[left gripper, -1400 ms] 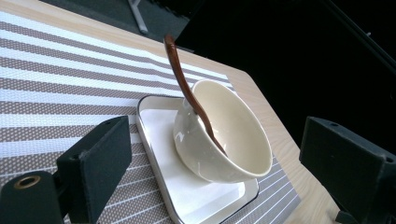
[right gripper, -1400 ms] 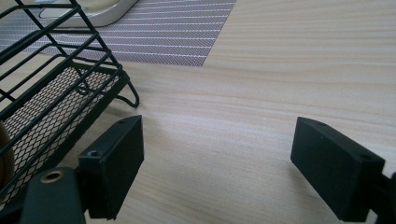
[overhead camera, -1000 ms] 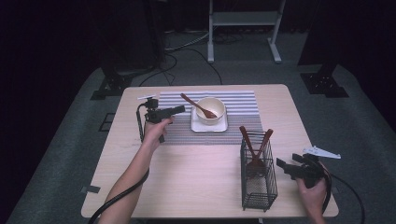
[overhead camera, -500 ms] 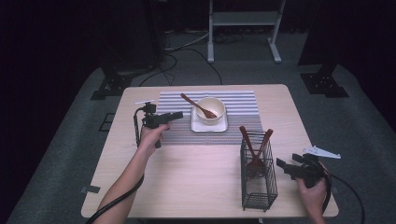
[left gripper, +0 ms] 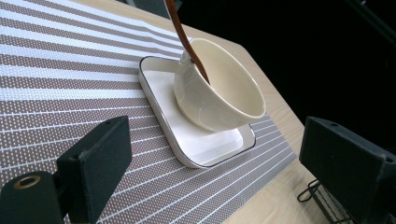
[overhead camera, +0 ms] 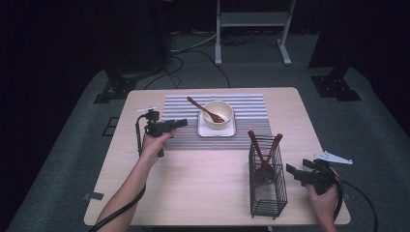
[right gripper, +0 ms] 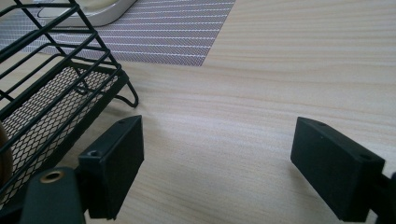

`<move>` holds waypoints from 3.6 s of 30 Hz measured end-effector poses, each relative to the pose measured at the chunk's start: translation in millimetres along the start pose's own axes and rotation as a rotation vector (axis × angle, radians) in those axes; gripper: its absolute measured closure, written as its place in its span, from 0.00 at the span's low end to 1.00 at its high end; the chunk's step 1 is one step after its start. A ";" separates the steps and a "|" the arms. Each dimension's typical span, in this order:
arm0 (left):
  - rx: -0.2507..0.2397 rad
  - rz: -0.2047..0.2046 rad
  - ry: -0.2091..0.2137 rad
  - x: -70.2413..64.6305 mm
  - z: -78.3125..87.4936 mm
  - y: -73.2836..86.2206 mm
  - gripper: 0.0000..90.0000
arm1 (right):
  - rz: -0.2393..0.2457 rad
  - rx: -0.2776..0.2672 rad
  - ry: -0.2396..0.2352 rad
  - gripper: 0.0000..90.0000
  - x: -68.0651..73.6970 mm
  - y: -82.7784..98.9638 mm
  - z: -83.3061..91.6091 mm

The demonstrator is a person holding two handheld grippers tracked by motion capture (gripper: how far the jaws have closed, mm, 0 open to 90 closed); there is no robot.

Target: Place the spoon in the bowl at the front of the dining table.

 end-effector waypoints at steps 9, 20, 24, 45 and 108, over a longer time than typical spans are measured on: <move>0.003 -0.017 0.004 -1.6 6.2 5.3 0.09 | 0.000 0.000 0.001 0.18 0.1 0.0 0.0; 0.008 -0.039 0.016 -7.6 12.9 11.9 0.09 | 0.001 -0.001 0.002 0.18 0.4 0.0 -0.1; 0.016 -0.048 0.019 -9.4 14.9 14.7 0.09 | 0.001 -0.001 0.003 0.18 0.5 0.1 0.0; 0.026 -0.065 0.044 -19.0 24.4 28.6 0.09 | 0.005 -0.001 0.007 0.18 0.5 0.0 -0.3; 0.033 -0.123 0.090 -41.8 61.0 81.3 0.09 | 0.009 0.001 0.014 0.18 1.4 0.3 -0.3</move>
Point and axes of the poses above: each handheld gripper's, and its own axes: z roughly backward along the jaws, y roughly out of its underside, x roughly to its left, the point moved 1 cm from there along -z, roughly forward along the jaws, and after that the axes turned 6 degrees about -z, right-handed, at the moved point
